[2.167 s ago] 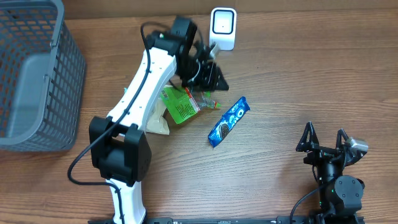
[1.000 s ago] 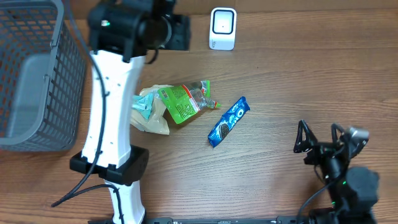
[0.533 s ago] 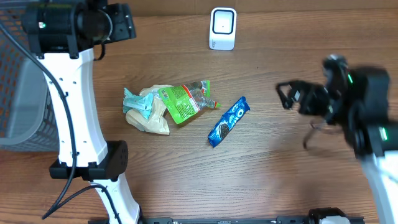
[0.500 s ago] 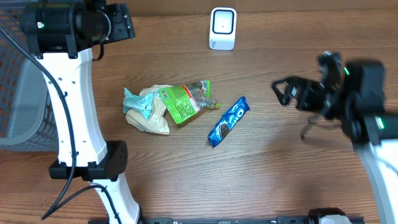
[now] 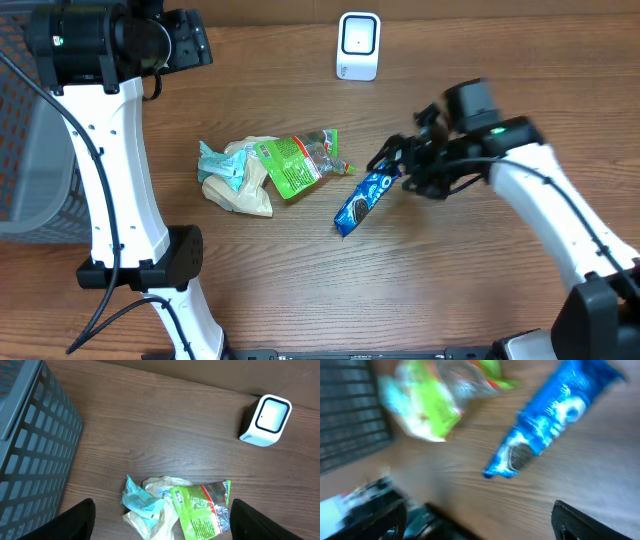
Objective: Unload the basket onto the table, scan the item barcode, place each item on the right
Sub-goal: 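Reach the right gripper to the Oreo pack and grasp it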
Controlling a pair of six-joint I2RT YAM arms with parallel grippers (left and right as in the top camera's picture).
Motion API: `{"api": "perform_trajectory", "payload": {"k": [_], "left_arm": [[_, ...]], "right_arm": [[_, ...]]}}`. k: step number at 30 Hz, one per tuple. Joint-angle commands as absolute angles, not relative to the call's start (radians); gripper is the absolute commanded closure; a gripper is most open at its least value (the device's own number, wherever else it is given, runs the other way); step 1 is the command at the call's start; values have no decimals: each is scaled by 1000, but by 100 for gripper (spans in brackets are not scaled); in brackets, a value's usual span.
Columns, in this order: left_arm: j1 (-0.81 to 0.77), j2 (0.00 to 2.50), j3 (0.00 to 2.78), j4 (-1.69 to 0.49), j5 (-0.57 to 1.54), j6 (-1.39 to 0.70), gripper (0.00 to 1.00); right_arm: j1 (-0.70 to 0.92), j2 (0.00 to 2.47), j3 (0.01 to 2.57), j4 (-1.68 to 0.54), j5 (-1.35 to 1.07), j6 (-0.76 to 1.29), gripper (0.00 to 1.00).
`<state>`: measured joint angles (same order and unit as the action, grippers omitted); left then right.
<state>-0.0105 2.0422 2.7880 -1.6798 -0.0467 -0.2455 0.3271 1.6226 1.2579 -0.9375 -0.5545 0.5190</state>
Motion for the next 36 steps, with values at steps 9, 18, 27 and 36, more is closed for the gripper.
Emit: {"api": "perform_trajectory", "payload": {"k": [9, 18, 27, 36], "left_arm": [[-7, 2024, 2783, -1682, -62, -258, 24], [-7, 2024, 2783, -1689, -62, -258, 27], [-7, 2024, 2783, -1689, -62, -258, 29], [-7, 2024, 2783, -1689, -59, -258, 28]], "right_arm": [[598, 1732, 1270, -907, -76, 948, 16], [644, 1864, 1270, -829, -103, 955, 35], [647, 1930, 1263, -759, -146, 947, 58], [619, 1942, 1273, -764, -267, 884, 96]]}}
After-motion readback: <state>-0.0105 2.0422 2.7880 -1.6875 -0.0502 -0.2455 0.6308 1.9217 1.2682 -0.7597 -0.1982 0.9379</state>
